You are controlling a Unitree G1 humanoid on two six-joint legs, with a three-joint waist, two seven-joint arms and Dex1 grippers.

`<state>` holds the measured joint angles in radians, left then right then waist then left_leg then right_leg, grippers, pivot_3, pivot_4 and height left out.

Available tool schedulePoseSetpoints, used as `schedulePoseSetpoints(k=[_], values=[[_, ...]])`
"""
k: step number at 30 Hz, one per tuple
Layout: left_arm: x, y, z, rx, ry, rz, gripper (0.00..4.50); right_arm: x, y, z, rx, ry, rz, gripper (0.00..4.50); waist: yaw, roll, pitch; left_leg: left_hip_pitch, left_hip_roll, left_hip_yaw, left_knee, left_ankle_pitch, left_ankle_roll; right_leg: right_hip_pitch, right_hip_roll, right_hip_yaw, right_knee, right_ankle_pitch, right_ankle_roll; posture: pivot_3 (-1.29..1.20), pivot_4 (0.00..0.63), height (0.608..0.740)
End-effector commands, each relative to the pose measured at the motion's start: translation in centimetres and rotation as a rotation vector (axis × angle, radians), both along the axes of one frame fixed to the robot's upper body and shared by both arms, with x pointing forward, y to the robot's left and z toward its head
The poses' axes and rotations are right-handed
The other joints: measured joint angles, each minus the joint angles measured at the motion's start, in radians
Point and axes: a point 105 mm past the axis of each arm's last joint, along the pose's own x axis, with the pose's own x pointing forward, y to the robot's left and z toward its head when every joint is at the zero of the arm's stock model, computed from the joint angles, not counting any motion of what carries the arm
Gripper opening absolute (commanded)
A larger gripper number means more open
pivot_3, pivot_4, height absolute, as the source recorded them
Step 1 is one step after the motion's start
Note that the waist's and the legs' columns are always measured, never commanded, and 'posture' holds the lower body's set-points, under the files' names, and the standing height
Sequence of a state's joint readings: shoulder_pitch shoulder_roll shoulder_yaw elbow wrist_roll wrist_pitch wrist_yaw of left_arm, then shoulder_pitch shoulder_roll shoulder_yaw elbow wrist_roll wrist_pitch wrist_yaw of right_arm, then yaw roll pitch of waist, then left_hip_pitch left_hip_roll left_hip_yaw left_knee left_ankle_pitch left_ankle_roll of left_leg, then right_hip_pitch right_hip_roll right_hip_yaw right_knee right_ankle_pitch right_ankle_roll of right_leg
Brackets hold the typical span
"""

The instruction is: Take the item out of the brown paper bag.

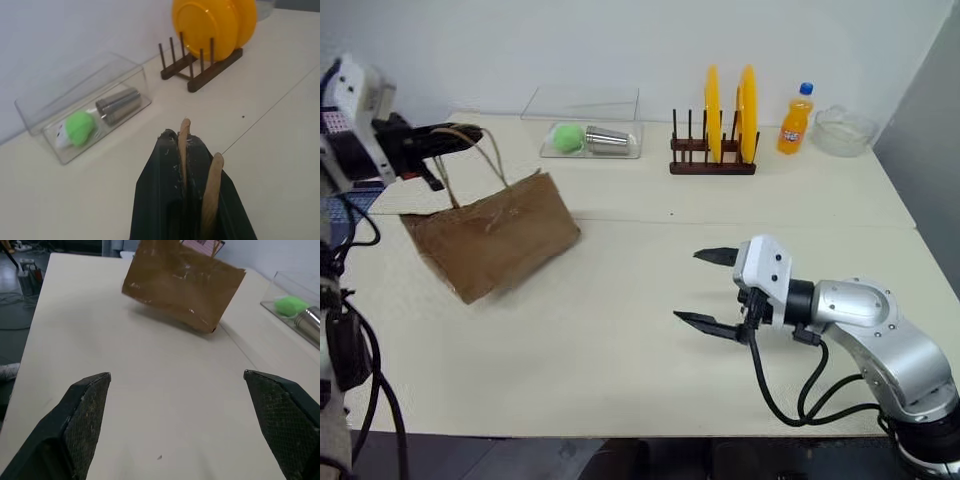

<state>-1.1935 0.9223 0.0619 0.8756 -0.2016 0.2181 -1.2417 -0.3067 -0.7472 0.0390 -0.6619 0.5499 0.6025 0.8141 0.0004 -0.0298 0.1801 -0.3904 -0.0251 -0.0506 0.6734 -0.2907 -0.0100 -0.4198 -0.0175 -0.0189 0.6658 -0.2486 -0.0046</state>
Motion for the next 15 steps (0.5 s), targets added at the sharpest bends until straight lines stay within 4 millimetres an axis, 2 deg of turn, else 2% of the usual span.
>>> schedulePoseSetpoints(k=[1,6,9,12,15], values=[[0.2,-2.2,2.4,0.055,-0.071,-0.099,0.03,-0.7,-0.5,0.7,-0.005,-0.012,-0.011,4.5,-0.002,0.0,0.0,-0.003,0.0,0.0,0.004,0.0,0.0,-0.001,0.0,-0.001,0.001,0.0,0.0,0.0,0.15,0.74],[1.5,-6.0,3.5,0.053,-0.104,-0.19,0.03,-0.8,-1.1,0.7,-0.017,0.01,-0.064,4.5,-0.003,-0.001,0.0,-0.005,0.0,0.0,0.007,-0.001,0.002,-0.001,0.0,0.0,0.001,0.001,0.002,0.0,0.15,0.74],[1.9,-8.2,3.5,0.049,-0.104,-0.255,0.03,-1.2,-1.4,0.5,-0.029,0.032,-0.077,4.5,-0.003,-0.001,0.0,-0.005,0.0,0.0,0.007,-0.001,0.002,-0.001,0.0,-0.001,0.002,0.001,0.002,0.0,0.15,0.74],[2.5,-11.6,3.2,0.038,-0.107,-0.337,0.03,-1.7,-1.9,-0.1,-0.047,0.062,-0.107,4.5,-0.003,-0.001,0.0,-0.005,0.0,0.0,0.007,-0.001,0.002,-0.002,0.0,0.0,0.003,0.001,0.002,0.0,0.15,0.74],[3.0,-13.9,2.9,0.026,-0.123,-0.371,0.03,-2.0,-2.4,-0.4,-0.056,0.083,-0.14,4.5,-0.002,-0.002,0.001,-0.005,0.0,0.0,0.007,-0.001,0.002,-0.002,0.0,-0.001,0.005,0.001,0.002,0.0,0.15,0.74]])
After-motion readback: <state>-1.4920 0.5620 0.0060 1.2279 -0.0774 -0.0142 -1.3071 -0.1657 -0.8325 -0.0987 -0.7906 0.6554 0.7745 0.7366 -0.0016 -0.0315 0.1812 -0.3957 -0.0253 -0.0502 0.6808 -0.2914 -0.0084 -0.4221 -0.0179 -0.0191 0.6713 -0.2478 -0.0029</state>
